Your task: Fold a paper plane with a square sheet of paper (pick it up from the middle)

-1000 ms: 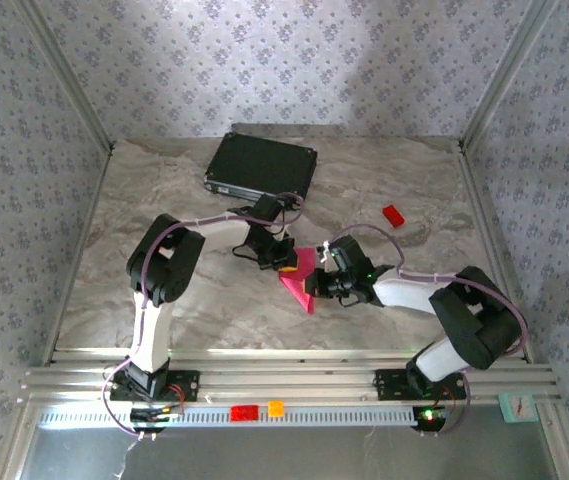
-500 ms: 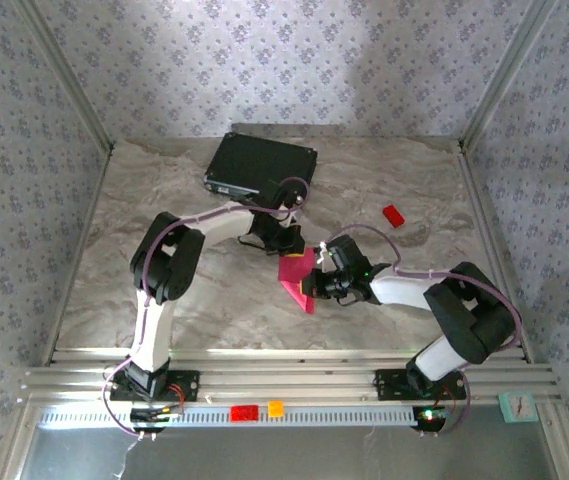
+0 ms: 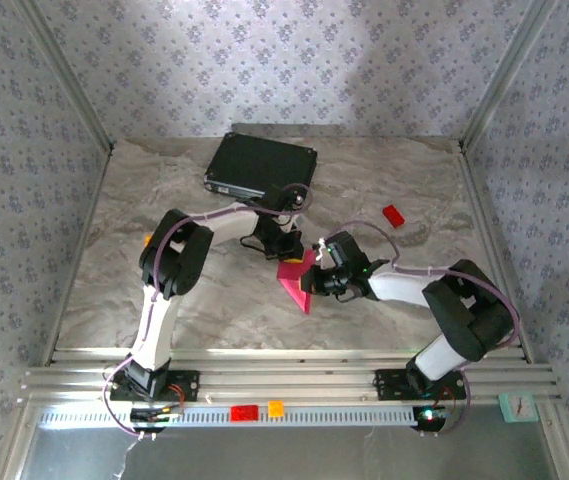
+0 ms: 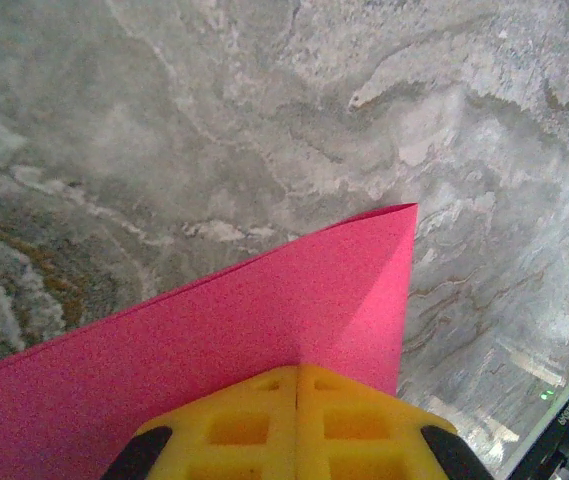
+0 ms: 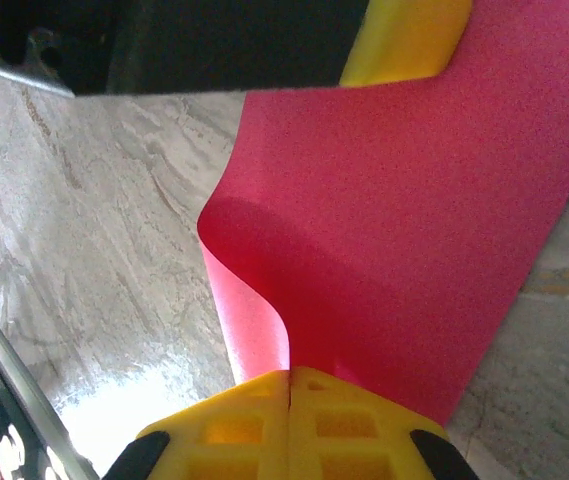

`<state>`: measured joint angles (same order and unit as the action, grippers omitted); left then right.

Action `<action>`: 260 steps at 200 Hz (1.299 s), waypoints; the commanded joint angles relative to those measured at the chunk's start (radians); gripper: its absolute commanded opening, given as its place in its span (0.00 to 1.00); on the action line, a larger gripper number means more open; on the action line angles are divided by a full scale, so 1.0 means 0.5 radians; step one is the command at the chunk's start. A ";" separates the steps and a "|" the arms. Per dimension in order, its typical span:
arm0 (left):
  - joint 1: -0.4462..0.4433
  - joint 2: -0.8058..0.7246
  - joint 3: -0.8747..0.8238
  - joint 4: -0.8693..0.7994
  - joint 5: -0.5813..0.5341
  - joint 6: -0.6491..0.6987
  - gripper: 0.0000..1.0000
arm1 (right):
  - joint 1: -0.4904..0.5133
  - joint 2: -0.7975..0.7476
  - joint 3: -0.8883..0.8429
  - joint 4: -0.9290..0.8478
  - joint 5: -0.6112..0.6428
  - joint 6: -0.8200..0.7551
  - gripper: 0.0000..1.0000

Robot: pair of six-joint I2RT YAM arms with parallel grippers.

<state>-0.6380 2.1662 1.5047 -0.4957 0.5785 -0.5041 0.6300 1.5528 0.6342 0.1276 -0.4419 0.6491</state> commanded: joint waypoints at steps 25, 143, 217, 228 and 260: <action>-0.022 0.064 0.037 -0.102 -0.046 0.039 0.07 | -0.036 0.042 0.075 -0.143 0.041 -0.125 0.00; -0.032 0.052 0.036 -0.131 -0.053 0.036 0.07 | -0.086 0.067 0.103 -0.127 0.041 -0.141 0.00; -0.031 0.049 0.042 -0.134 -0.049 0.033 0.06 | -0.082 0.103 0.097 -0.099 0.029 -0.127 0.00; -0.032 0.049 0.043 -0.134 -0.049 0.033 0.06 | -0.083 0.113 0.102 -0.093 0.025 -0.127 0.00; -0.035 0.052 0.045 -0.132 -0.046 0.033 0.06 | -0.082 0.128 0.114 -0.086 0.019 -0.124 0.00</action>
<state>-0.6437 2.1681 1.5105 -0.5030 0.5758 -0.5049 0.5930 1.5986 0.6609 0.0834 -0.4316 0.5972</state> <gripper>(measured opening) 0.065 0.062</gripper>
